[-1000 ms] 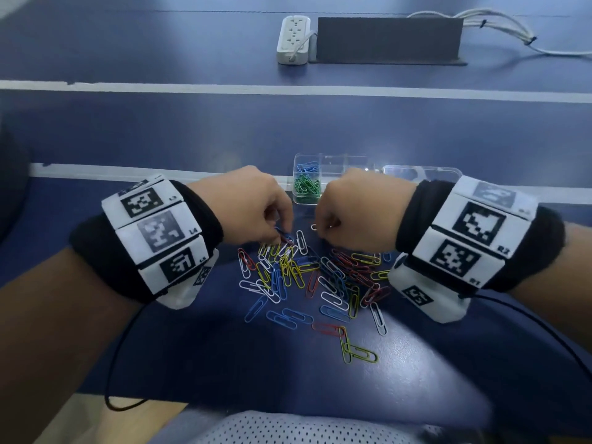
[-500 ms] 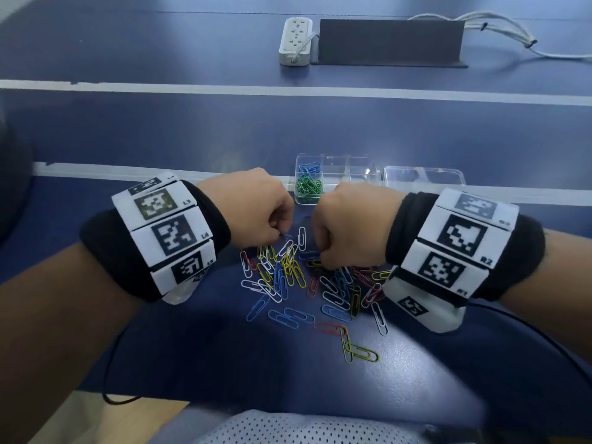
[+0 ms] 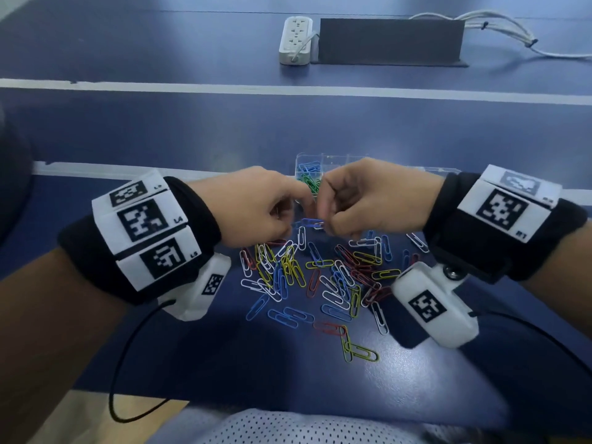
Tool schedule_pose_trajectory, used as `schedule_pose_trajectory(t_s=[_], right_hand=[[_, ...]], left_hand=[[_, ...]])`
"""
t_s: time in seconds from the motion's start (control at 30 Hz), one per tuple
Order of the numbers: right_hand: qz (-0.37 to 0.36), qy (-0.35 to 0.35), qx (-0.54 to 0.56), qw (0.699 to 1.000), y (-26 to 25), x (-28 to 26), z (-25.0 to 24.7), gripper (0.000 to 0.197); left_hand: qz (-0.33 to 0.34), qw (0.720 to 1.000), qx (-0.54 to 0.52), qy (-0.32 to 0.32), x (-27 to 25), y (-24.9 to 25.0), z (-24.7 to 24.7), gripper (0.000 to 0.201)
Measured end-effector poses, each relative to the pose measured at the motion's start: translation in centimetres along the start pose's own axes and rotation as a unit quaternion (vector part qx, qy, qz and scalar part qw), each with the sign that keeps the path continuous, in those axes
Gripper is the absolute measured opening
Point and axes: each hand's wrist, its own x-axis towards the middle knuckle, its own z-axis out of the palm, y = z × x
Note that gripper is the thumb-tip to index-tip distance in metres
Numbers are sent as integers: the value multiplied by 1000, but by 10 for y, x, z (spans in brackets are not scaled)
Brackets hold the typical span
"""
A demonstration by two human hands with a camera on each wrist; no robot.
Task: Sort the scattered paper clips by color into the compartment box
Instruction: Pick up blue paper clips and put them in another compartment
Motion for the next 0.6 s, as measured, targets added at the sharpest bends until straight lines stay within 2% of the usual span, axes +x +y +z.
schedule_pose_trajectory(t_s=[0.13, 0.33, 0.4, 0.5, 0.6], right_hand=[[27, -23, 43, 998, 10, 2, 0, 29], [91, 33, 27, 995, 5, 6, 11, 23], [102, 47, -38, 993, 2, 8, 16, 23], [82, 47, -217, 971, -6, 4, 23, 29], [50, 50, -333, 940, -11, 2, 31, 33]], left_hand=[[-4, 1000, 25, -15, -6, -1, 2, 21], [-31, 996, 53, -63, -20, 1, 9, 12], [-39, 992, 92, -70, -21, 2, 15, 21], [-62, 984, 151, -69, -20, 2, 21, 34], [-68, 985, 145, -68, -18, 4, 22, 29]])
